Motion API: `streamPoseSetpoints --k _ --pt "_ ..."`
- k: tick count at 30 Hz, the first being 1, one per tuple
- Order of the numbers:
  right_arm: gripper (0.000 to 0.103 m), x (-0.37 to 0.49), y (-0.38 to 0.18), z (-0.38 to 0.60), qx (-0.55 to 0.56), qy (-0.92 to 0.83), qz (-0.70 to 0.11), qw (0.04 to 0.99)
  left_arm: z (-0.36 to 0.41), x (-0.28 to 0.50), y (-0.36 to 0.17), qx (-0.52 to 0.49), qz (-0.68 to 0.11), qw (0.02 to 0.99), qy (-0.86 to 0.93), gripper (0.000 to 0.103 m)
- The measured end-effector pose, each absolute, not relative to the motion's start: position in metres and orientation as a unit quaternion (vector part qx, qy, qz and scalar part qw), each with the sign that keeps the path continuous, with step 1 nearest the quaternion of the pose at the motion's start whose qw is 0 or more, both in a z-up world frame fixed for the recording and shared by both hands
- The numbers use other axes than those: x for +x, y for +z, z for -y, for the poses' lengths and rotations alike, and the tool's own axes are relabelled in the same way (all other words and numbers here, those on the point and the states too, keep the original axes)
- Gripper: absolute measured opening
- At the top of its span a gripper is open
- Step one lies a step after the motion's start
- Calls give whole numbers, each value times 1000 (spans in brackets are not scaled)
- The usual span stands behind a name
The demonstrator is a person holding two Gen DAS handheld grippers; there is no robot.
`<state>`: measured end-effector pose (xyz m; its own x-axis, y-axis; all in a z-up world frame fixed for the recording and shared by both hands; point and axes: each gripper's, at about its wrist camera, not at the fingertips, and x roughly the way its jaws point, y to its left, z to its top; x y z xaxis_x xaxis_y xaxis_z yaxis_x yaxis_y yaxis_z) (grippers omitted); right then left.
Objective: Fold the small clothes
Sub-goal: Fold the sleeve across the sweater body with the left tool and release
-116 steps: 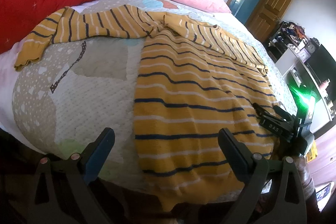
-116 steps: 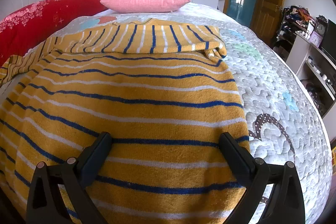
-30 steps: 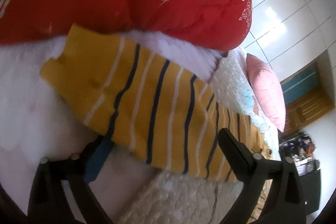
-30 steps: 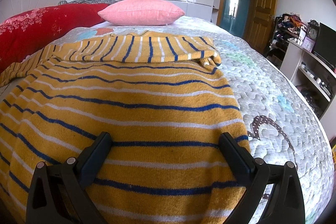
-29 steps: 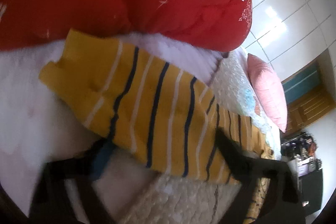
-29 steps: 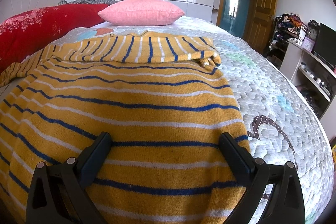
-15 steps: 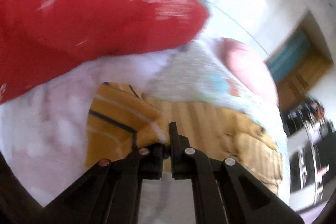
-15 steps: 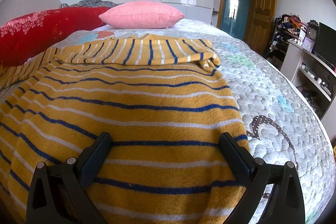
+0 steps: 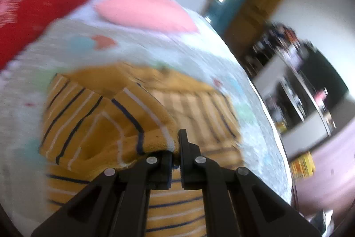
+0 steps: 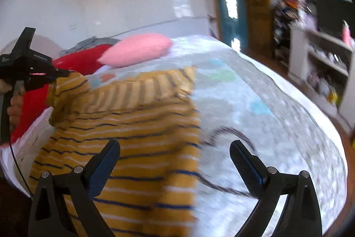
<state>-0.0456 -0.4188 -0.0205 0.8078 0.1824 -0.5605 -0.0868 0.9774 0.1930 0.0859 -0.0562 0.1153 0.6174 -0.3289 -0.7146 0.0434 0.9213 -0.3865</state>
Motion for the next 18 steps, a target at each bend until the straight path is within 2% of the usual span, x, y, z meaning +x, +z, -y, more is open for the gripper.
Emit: streamPoseSetpoints --k 3,5,7,8,14,18 --pt "101 -45 -29 447 123 56 -321 937 107 94 90 -136 -457 869 -134 5" --pt "101 -46 -32 458 142 51 -325 934 131 93 75 -117 -475 861 -135 13" --pt "101 -45 -33 465 153 50 -329 931 139 87 66 -125 -486 853 -144 38" --pt "101 -46 -33 466 155 50 -330 930 141 85 67 -130 -487 851 -148 44" --pt "101 -41 -42 447 144 68 -351 923 114 46 92 -142 -464 859 -166 65" --pt "101 -42 -43 426 113 89 -353 924 82 -1 110 -110 -424 886 -149 78"
